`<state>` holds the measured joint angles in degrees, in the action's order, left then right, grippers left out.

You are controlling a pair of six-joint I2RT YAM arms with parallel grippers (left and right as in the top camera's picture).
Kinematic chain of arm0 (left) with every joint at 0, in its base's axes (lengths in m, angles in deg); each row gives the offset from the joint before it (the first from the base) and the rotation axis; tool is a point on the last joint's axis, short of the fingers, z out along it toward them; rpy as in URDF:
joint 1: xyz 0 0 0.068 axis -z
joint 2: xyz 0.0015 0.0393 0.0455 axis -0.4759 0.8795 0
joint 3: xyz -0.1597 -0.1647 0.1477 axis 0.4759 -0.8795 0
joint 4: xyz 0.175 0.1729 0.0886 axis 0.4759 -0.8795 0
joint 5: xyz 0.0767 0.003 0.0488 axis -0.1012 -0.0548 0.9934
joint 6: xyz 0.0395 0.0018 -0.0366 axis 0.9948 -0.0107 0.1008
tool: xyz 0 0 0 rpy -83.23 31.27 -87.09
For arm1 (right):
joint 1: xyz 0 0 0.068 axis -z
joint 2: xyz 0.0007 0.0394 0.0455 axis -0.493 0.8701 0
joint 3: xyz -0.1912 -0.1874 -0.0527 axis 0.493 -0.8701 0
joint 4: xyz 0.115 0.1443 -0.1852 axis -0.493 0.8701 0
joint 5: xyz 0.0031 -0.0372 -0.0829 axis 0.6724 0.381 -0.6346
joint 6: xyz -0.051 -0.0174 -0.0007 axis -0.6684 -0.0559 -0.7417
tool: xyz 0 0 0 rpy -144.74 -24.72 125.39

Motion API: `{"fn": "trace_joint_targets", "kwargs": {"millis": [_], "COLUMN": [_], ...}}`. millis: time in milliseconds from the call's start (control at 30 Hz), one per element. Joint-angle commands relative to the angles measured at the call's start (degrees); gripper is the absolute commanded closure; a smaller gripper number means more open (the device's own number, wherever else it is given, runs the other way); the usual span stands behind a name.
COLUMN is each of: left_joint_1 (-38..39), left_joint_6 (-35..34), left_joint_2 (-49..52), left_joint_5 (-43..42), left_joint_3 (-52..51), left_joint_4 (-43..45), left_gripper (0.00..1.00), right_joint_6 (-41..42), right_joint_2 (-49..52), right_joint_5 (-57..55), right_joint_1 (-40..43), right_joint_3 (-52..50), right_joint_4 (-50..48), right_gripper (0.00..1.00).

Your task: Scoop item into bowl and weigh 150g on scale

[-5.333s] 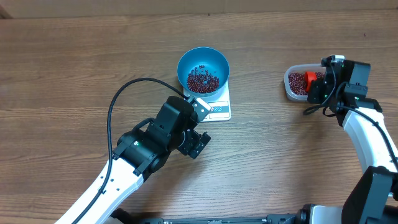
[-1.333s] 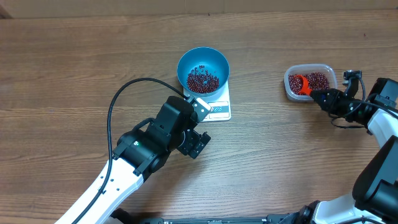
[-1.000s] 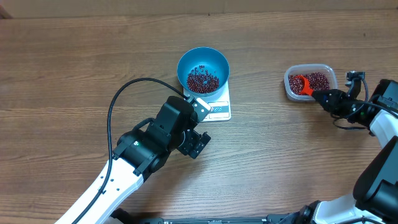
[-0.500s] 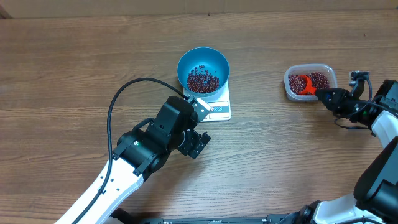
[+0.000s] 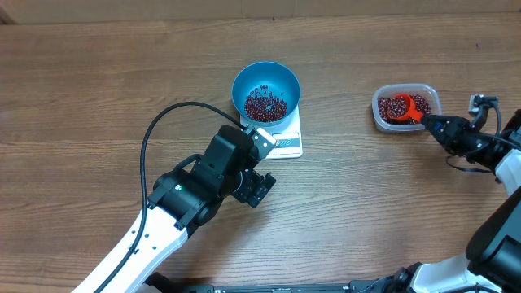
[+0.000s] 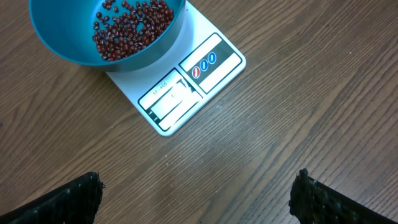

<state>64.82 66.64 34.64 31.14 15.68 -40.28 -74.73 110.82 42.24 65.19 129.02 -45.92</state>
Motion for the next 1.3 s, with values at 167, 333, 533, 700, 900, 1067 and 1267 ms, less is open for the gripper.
{"fn": "trace_joint_targets", "kwargs": {"millis": [167, 333, 533, 700, 900, 1067, 1267], "left_joint_1": [-0.1, -0.1, -0.1, -0.1, -0.1, -0.1, -0.1], "left_joint_6": [0.7, 0.7, 0.7, 0.7, 0.7, 0.7, 0.7], "left_joint_2": [0.5, 0.5, 0.5, 0.5, 0.5, 0.5, 0.5], "left_joint_5": [0.5, 0.5, 0.5, 0.5, 0.5, 0.5, 0.5], "left_joint_3": [-0.1, -0.1, -0.1, -0.1, -0.1, -0.1, -0.1], "left_joint_4": [0.2, 0.2, 0.2, 0.2, 0.2, 0.2, 0.2], "left_gripper": [0.01, 0.01, 0.01, 0.01, 0.01, 0.01, 0.01], "right_joint_6": [1.5, 1.5, 1.7, 1.7, 4.5, 4.5, 10.3], "right_joint_2": [0.7, 0.7, 0.7, 0.7, 0.7, 0.7, 0.7], "right_joint_5": [5.8, 9.8, 14.9, 21.0, 23.7, 23.7, 23.6], "right_joint_1": [1.1, 1.9, 2.1, 2.1, 0.7, -3.2, -10.4], "right_joint_3": [-0.7, -0.7, -0.7, -0.7, -0.7, -0.7, -0.6], "right_joint_4": [-0.4, -0.3, -0.3, -0.3, -0.3, -0.5, -8.1], "right_gripper": [0.96, 0.96, 0.96, 0.96, 0.96, 0.96, 0.96]}}
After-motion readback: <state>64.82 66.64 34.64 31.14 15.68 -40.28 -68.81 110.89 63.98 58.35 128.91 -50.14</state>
